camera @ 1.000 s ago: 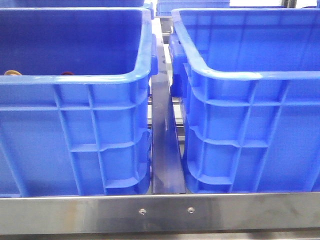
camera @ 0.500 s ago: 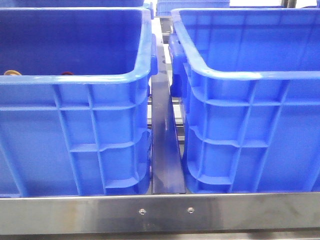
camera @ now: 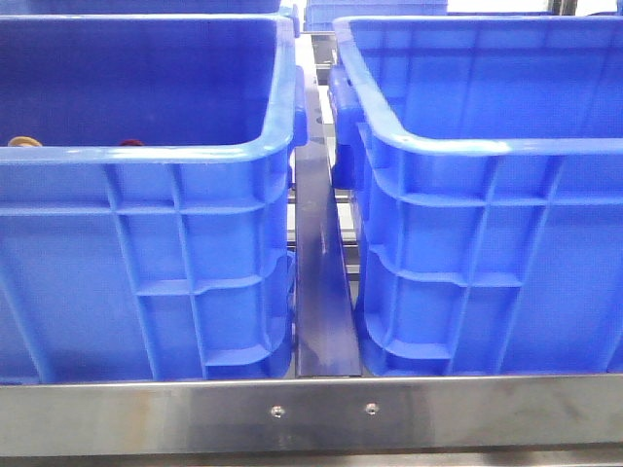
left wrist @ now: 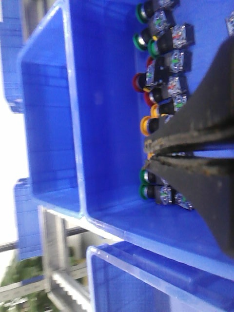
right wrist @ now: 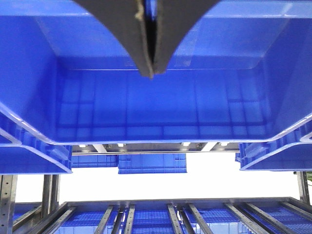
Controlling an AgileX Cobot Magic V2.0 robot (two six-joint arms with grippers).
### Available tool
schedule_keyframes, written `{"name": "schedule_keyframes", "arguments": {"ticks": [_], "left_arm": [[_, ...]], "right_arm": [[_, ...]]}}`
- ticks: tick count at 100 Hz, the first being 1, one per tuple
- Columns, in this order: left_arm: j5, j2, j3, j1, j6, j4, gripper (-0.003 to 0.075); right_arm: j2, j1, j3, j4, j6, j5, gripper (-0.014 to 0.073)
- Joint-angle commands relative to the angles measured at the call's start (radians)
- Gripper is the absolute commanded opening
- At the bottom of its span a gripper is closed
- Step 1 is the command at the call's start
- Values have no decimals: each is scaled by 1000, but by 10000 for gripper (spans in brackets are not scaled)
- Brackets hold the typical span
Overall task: Pick red and yellow buttons and place in box
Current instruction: 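Move the left gripper down over the buttons in the left-arm bin, then grasp a red-capped push-button with the left gripper and lift it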
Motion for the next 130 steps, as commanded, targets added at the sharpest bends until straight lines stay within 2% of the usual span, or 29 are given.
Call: {"name": "schedule_keyframes", "arguments": {"ticks": [1,28,66,71,77,90,99,105,130], "left_arm": [[33,119,-138,-4,-12,-7,-19],[182,398,-374,-4,1,-8,-19],[194,577,-407,-4,1,-16,-6],[194,583,-407,-4,1,-16,30],[194,585,-407,-4,1,-16,119],[194,585,-407,-4,1,-16,407],[190,585,-407,-4,1,-16,563],[185,585,-407,-4,1,-16,596],[187,595,-407,-4,2,-64,597]], "right_arm": [[-25,1,-19,-8,-2,-87,-68],[-25,1,-19,-8,-2,-87,-68],[-25,1,-19,-8,-2,-87,-68],[-25,1,-19,-8,-2,-87,-68],[-25,1,-19,-8,-2,-87,-68],[-25,1,-19,-8,-2,-87,-68],[-25,1,-19,-8,-2,-87,-68],[-25,1,-19,-8,-2,-87,-68],[-25,1,-19,-8,-2,-87,-68]]}}
